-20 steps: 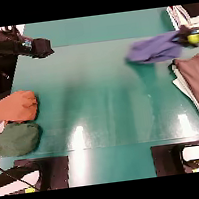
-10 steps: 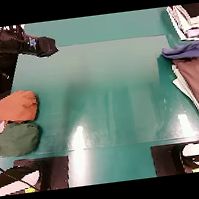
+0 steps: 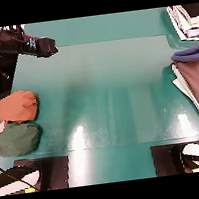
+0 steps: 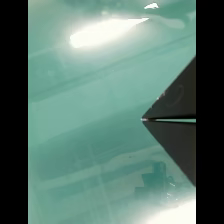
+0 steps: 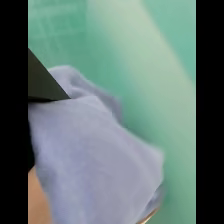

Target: Fold the shirts.

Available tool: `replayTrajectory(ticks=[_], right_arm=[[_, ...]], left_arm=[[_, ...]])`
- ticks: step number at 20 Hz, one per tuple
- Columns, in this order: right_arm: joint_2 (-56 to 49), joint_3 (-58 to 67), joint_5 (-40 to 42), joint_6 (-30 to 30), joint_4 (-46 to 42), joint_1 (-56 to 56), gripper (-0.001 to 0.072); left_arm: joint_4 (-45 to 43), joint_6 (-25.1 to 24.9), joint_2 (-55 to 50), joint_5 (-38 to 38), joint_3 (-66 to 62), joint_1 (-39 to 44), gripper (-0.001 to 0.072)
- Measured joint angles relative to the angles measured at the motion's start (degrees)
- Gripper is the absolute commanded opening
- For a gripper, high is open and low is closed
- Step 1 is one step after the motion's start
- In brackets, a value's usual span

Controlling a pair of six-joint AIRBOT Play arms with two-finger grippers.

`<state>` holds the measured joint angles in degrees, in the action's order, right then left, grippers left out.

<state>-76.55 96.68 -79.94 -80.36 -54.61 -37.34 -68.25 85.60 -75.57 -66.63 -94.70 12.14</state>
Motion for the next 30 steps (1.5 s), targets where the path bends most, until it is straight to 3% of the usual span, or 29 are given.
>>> replayTrajectory(ticks=[2, 3, 5, 6, 9, 13, 19, 20, 21, 24, 30], right_arm=[[3.04, -5.20, -0.98, -0.07, -4.33, -2.49, 0.0025], [4.59, -8.28, -1.57, -0.09, -6.58, -3.91, 0.0097], [7.39, -14.40, -2.36, -0.11, -10.71, -6.91, 0.0550], [8.74, -17.64, -2.78, -0.11, -12.74, -8.63, 0.0605], [11.93, -24.81, -3.13, -0.85, -15.21, -13.35, 0.0601], [15.50, -27.47, -1.01, -1.11, -8.85, -13.00, 0.0597], [18.05, -23.17, 3.43, -0.57, 0.11, 7.58, 0.0593], [18.12, -22.67, 4.74, -0.57, 0.42, 11.91, 0.0525], [18.21, -22.25, 6.23, -0.55, 0.96, 16.57, 0.0371], [18.34, -21.59, 10.69, -0.52, 1.53, 28.35, 0.0021], [18.40, -21.24, 15.32, -0.48, 1.90, 40.74, 0.0020]], left_arm=[[-0.04, -0.20, 0.00, -0.02, 0.00, 0.00, 0.0025], [-0.07, -0.26, 0.00, -0.02, 0.00, 0.00, 0.0025], [-0.13, -0.42, 0.00, -0.02, 0.00, 0.00, 0.0025], [-0.20, -0.66, 0.00, -0.02, 0.00, 0.00, 0.0025], [-0.26, -1.44, 0.00, -0.09, 0.00, 0.00, 0.0025], [-0.28, -1.86, 0.00, -0.22, 0.00, 0.00, 0.0026], [-0.28, -1.99, 0.00, 0.33, 0.00, 0.00, 0.0026], [-0.28, -1.99, 0.00, 0.52, 0.00, 0.00, 0.0026], [-0.28, -2.01, 0.00, 0.74, 0.00, 0.00, 0.0026], [-0.28, -2.05, 0.00, 1.18, 0.00, 0.00, 0.0026], [-0.28, -2.05, 0.00, 1.51, 0.00, 0.00, 0.0025]])
